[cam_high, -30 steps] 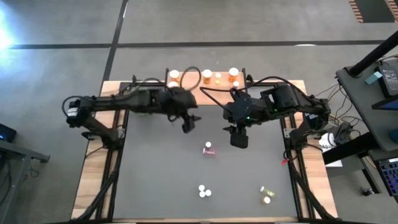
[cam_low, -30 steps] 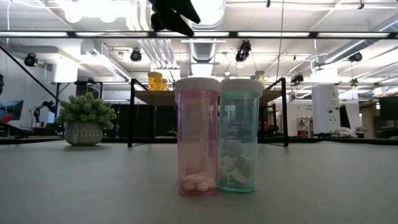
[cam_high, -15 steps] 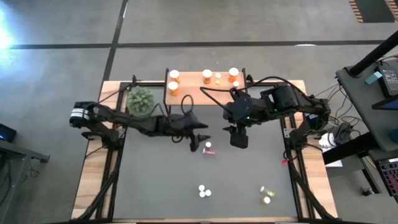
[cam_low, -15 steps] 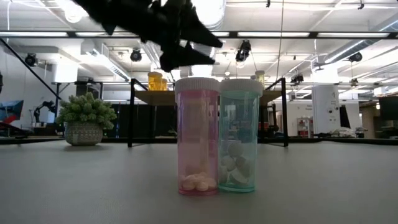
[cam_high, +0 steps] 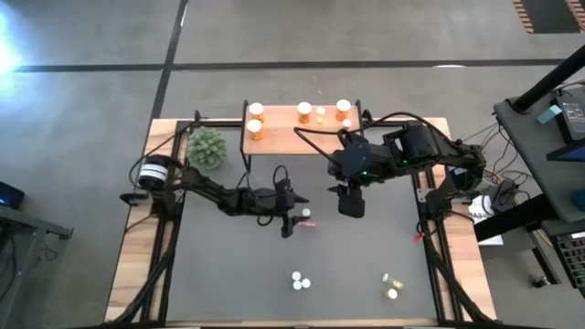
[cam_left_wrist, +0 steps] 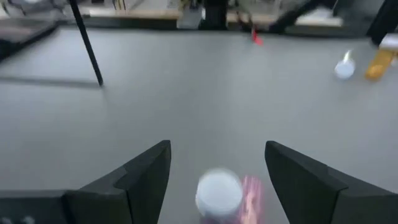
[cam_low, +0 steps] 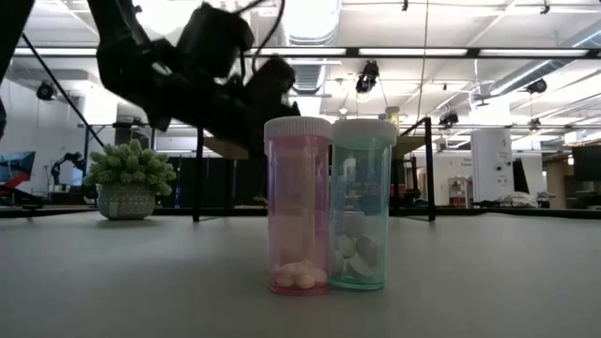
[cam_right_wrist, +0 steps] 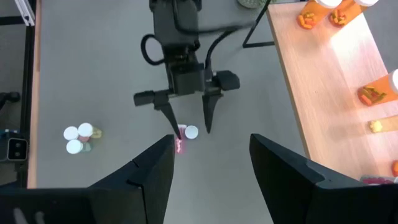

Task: Pick and place medicine bottles onto shelf by color
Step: Put the small blue pill bottle on the shelf

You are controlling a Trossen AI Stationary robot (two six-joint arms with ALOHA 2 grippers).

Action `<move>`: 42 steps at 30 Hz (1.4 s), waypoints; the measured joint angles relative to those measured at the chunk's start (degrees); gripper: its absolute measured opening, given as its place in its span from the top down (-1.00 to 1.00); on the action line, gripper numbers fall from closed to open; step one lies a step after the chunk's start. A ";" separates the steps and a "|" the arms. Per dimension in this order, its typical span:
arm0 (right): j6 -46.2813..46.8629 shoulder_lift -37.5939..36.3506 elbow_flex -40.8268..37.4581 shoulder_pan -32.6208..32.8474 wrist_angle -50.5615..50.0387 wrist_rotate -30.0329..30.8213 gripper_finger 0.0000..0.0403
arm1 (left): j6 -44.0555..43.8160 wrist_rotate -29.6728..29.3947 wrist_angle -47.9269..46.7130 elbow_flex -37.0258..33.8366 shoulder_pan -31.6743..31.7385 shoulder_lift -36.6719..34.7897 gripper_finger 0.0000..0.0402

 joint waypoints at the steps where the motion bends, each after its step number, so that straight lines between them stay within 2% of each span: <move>1: 0.01 0.00 0.00 0.00 0.01 -0.01 0.01 | 0.01 0.00 -0.13 0.06 -0.01 0.96 -0.22; 7: 0.00 0.00 0.00 0.01 -0.01 -0.02 0.01 | 0.03 -0.02 2.51 0.44 -0.39 3.57 -0.22; 14: 0.00 0.00 0.00 0.01 0.00 0.00 0.01 | 0.05 -0.16 -1.19 0.38 -0.36 3.57 -0.17; 26: 0.01 0.00 0.00 -0.01 -0.01 -0.02 0.01 | 0.05 -0.17 -1.29 0.37 -0.36 3.57 0.40; 30: 0.01 0.00 0.00 0.01 -0.01 -0.01 0.01 | 0.05 -0.17 -1.25 0.36 -0.36 3.51 0.53; 42: 0.01 0.00 0.00 0.00 0.01 0.00 0.01 | 0.07 -1.33 3.82 1.13 -0.16 1.30 0.49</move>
